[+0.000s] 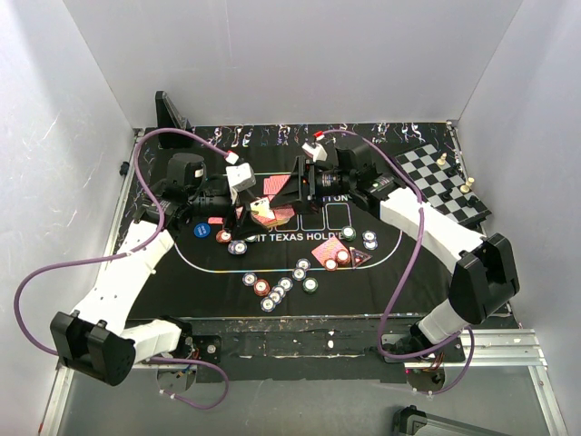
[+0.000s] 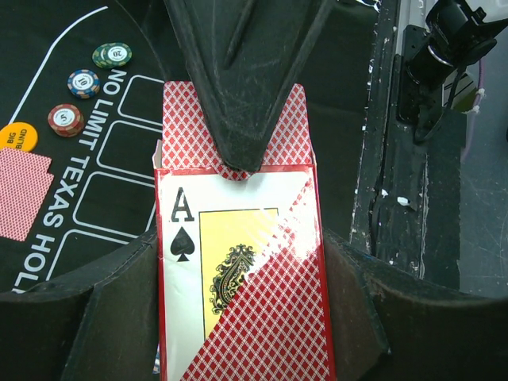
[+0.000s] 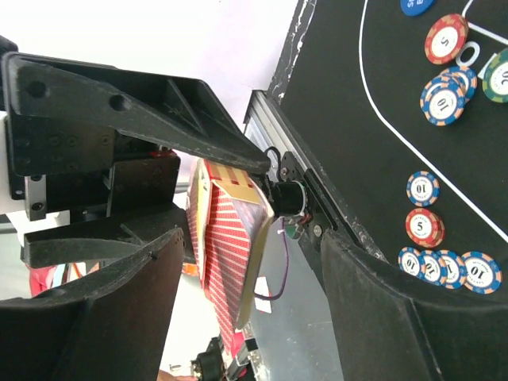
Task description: Distribute texas hold em gaming equipment
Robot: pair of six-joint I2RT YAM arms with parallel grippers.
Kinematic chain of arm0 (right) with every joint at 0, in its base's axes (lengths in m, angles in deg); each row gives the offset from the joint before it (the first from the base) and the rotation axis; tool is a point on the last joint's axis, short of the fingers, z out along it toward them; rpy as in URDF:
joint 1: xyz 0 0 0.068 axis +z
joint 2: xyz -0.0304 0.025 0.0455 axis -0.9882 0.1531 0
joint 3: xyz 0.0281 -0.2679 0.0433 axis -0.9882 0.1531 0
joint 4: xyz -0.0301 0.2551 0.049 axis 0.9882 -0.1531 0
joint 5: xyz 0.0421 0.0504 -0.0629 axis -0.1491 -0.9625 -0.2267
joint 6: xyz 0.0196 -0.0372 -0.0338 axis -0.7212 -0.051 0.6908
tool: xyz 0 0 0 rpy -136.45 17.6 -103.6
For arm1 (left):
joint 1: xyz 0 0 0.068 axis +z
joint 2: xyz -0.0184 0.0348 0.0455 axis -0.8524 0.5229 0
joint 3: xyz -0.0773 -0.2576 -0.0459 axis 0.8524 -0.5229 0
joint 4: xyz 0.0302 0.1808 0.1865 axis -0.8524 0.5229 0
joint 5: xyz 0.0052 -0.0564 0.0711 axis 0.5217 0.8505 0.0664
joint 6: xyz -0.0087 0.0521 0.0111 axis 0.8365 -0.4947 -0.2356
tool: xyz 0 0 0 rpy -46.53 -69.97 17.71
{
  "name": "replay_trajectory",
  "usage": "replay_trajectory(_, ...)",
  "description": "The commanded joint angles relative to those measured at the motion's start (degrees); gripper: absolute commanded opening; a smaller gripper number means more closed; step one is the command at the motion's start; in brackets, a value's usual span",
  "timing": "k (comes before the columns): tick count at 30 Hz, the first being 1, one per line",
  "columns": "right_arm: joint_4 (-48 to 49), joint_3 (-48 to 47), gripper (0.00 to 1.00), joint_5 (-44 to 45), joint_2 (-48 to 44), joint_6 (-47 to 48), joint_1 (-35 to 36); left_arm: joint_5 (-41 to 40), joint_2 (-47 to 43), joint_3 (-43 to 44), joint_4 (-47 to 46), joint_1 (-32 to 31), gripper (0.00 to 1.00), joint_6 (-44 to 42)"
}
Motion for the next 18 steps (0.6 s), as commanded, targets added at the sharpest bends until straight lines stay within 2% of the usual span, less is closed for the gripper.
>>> replay_trajectory(1,3.5,1.6,0.72,-1.4,-0.8,-0.6,0.1,1.7,-0.1,2.4,-2.7,0.2,0.00,0.1)
replay_trajectory(6,4.4,2.9,0.58,-2.0,-0.8,-2.1,0.0,2.0,-0.1,2.4,-2.8,0.2,0.00,0.2)
replay_trajectory(18,6.5,6.1,0.42,-2.1,-4.7,-3.9,-3.1,1.9,-1.1,2.2,-2.9,0.2,0.00,0.7)
